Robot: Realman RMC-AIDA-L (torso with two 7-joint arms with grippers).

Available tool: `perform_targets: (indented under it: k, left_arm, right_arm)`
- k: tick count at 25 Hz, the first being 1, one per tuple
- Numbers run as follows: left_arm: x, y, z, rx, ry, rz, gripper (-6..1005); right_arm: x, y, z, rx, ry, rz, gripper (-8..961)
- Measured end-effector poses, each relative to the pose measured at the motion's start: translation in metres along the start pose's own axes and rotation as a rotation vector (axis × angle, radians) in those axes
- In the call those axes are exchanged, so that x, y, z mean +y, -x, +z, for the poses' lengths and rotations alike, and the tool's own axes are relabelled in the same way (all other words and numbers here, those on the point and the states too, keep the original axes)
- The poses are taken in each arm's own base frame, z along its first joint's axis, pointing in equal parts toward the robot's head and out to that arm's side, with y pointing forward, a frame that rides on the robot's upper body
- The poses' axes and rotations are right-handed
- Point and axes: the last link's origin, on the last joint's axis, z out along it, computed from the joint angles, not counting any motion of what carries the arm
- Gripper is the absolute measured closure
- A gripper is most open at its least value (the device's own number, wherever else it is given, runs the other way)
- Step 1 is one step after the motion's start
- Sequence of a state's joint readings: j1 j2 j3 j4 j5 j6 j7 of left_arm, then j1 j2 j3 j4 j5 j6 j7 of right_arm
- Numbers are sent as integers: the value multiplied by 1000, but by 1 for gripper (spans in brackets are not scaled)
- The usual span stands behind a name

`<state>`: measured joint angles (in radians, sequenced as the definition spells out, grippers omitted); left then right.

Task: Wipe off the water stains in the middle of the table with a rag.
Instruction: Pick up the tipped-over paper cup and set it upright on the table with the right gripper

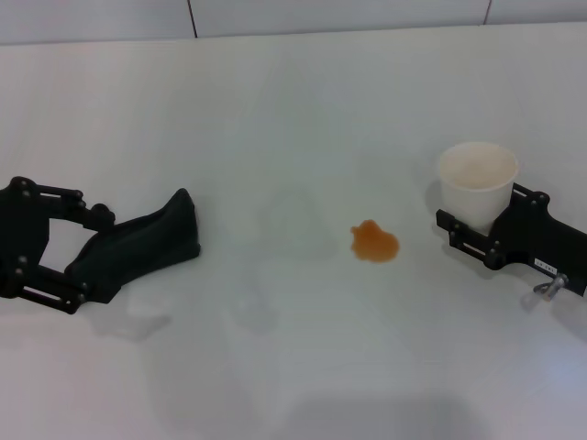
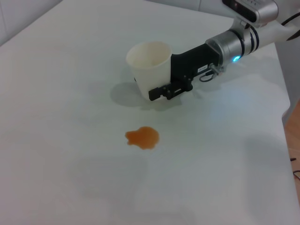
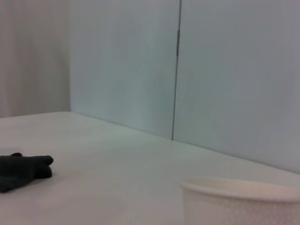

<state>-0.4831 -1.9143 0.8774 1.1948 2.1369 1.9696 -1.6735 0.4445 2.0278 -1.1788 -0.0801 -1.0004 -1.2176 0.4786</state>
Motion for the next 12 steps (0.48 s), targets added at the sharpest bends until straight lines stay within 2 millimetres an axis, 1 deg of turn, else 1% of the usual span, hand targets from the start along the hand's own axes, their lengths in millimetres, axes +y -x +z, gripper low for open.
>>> perform_targets:
  k: [12]
  left_arm:
    - [0,1,0,0,1,-2,124]
  right_arm:
    - [-10,-1,-4,-11,-77,7,151]
